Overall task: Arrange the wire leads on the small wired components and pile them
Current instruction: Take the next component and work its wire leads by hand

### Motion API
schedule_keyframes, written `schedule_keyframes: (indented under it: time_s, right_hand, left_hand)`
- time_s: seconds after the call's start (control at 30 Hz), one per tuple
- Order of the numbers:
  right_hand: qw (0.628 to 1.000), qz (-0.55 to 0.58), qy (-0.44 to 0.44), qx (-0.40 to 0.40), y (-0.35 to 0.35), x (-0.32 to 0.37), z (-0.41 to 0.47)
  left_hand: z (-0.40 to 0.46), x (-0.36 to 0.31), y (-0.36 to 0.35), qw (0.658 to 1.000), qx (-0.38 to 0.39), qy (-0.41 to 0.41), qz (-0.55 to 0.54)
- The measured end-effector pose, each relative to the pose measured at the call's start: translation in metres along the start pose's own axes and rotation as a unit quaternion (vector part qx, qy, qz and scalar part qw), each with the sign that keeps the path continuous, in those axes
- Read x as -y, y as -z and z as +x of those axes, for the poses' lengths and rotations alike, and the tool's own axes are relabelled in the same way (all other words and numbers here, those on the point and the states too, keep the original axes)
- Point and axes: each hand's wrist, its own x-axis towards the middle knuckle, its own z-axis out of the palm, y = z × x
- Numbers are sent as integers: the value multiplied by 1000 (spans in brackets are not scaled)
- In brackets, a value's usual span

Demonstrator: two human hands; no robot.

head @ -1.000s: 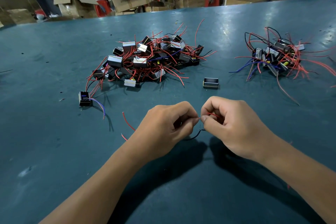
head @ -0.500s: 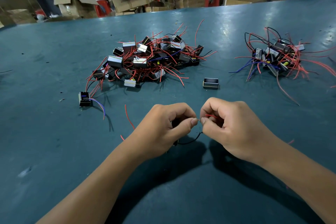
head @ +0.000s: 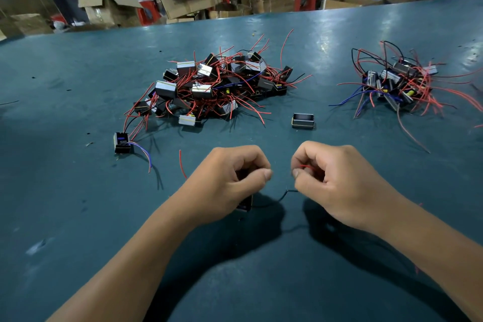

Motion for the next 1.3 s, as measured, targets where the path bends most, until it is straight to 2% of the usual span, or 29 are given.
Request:
schedule_keyframes:
  time_s: [0.13,0.23,0.47,0.63,0.77,0.9,1.03,1.3]
  right_hand:
    - [999,29,-35,-20,2,0,3]
    - [995,77,-69,-4,-4,1,2]
    - [969,207,-131,-38,-10,3,3]
    - [934,312,-162,-60,-15,6,2]
    - [916,341,-181,-108,-19,6,2]
    - [915,349,-177,-100,-24,7,1]
    - [912,364,-157,-102,-25,7,1]
    - [904,377,-165,-113,-26,7,1]
  left_hand:
    - [2,4,6,993,-22,35,-107]
    - [3,3,-1,992,-7,34,-119]
    - [3,2,-7,989,-5,48,-142]
    - [4,1,-12,986,-31,60,-152]
    - [4,-1,-18,982,-78,67,-158]
    - [5,-3,-26,980,-95,64,-163]
    - [7,-2,-30,964,-129,97,-212]
    - [7,-4,-32,954,-129,113,-246]
